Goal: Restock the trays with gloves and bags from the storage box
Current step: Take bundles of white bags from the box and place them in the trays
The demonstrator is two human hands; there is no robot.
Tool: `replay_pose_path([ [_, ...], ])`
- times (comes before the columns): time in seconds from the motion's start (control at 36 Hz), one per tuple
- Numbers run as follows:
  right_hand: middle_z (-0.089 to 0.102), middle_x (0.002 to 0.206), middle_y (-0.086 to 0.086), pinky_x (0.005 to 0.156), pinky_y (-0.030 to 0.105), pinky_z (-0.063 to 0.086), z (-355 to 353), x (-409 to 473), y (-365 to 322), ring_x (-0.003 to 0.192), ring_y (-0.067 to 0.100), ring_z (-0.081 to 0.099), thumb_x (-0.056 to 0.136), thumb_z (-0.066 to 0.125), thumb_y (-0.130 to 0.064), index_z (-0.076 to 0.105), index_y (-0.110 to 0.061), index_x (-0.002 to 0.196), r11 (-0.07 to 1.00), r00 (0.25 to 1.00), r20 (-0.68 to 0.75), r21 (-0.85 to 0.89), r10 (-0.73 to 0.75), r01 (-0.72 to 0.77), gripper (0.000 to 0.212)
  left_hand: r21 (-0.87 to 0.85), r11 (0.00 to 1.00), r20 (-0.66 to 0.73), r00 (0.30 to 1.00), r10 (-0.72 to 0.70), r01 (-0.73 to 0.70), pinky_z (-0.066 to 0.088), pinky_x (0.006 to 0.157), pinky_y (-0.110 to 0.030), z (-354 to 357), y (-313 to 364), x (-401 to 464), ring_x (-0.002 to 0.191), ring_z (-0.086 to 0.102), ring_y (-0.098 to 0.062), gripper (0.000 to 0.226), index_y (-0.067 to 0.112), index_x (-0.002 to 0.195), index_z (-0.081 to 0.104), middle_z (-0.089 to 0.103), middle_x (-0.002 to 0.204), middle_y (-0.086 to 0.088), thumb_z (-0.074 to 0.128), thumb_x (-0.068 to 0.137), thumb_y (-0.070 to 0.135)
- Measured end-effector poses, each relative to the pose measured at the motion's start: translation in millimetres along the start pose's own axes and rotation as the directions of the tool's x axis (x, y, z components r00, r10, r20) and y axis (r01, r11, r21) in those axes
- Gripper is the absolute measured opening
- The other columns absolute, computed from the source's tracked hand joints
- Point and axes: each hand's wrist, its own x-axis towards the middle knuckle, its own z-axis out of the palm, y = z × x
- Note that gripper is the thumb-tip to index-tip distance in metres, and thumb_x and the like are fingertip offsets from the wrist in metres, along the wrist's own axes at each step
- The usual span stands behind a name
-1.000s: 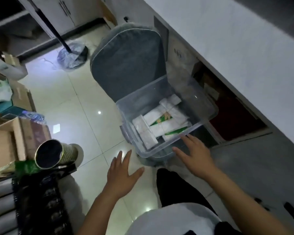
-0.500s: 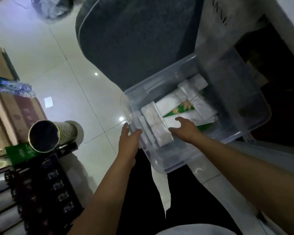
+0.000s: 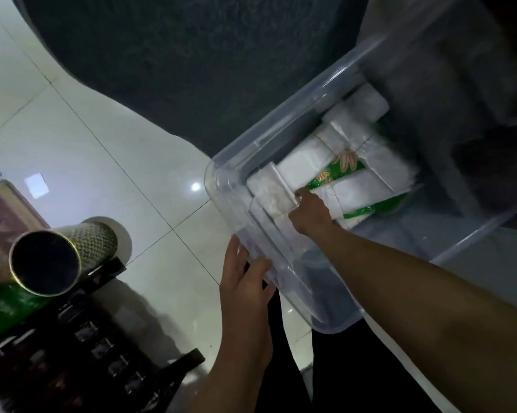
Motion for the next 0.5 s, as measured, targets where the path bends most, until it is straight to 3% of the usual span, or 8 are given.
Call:
replay_pose_path([
  [0.11,0.059,0.129,0.01,0.091,0.035,0.045,1,6,-8,0.114,0.032,0.058,0.086,0.053,-0.013,0.052,-0.022,0.131,1.0,0.999,-0.042,-0.021,0.007,-0.008,0.046,0.091,0.995,0.043,0.998,-0.035,0.031,0.059,0.09,-0.041,-6,8,2,0.109,0.068,-0.012,0.041,0.028,0.13,0.061,0.071,0.116,0.017,0.054,0.095,0.008],
  [0.17,0.059,0.128,0.01,0.089,0.034,0.045,0,7,-11,0.113,0.032,0.058,0.087,0.051,-0.012,0.052,-0.023,0.131,0.999,0.999,-0.031,-0.034,0.01,-0.011,0.045,0.15,0.989,0.067,0.998,-0.018,0.008,0.058,0.091,-0.034,-13,11,2,0.113,0.066,-0.007,0.044,0.027,0.135,0.058,0.067,0.127,0.011,0.055,0.096,0.006],
  [0.22,0.058,0.131,0.01,0.091,0.034,0.044,-2,7,-12,0.116,0.031,0.057,0.088,0.051,-0.013,0.051,-0.024,0.133,1.0,1.0,-0.011,-0.023,0.015,-0.015,0.046,0.227,0.973,0.057,0.998,0.037,-0.049,0.056,0.089,-0.023,-18,15,3,0.115,0.061,0.005,0.046,0.02,0.137,0.056,0.062,0.127,0.02,0.054,0.096,-0.002],
  [0.28,0.057,0.134,0.009,0.093,0.034,0.044,-8,4,-13,0.118,0.03,0.056,0.089,0.052,-0.014,0.051,-0.024,0.134,1.0,1.0,0.014,0.009,0.014,-0.014,0.046,0.201,0.979,0.04,0.999,0.009,-0.017,0.054,0.097,-0.036,-19,22,3,0.12,0.059,0.001,0.04,0.028,0.118,0.07,0.06,0.128,0.024,0.055,0.095,0.0],
  [0.33,0.058,0.132,0.008,0.093,0.033,0.044,-17,-1,-13,0.117,0.029,0.056,0.09,0.053,-0.014,0.055,-0.023,0.13,0.999,1.0,0.022,0.041,-0.005,0.004,0.042,0.177,0.984,-0.036,0.999,0.01,-0.003,0.046,0.104,-0.045,-20,31,1,0.127,0.053,-0.005,0.045,0.049,0.1,0.074,0.053,0.139,0.018,0.06,0.09,0.008],
  [0.42,0.058,0.134,0.007,0.093,0.029,0.042,-40,-16,-6,0.12,0.028,0.054,0.089,0.055,-0.014,0.056,-0.021,0.131,0.993,0.999,0.006,0.111,-0.048,0.047,0.042,0.205,0.97,-0.177,0.97,0.168,-0.131,0.043,0.103,-0.035,-20,41,-5,0.124,0.052,0.003,0.056,0.059,0.117,0.062,0.057,0.132,0.024,0.065,0.076,0.021],
  [0.5,0.067,0.115,0.008,0.077,0.024,0.038,-74,-41,6,0.108,0.028,0.06,0.082,0.061,-0.011,0.065,-0.018,0.118,0.97,0.998,-0.062,0.236,-0.034,0.048,0.038,0.341,0.885,-0.146,0.912,0.384,-0.318,0.04,0.105,-0.034,-13,54,-13,0.123,0.051,0.009,0.062,0.056,0.124,0.058,0.059,0.129,0.029,0.06,0.08,0.012],
])
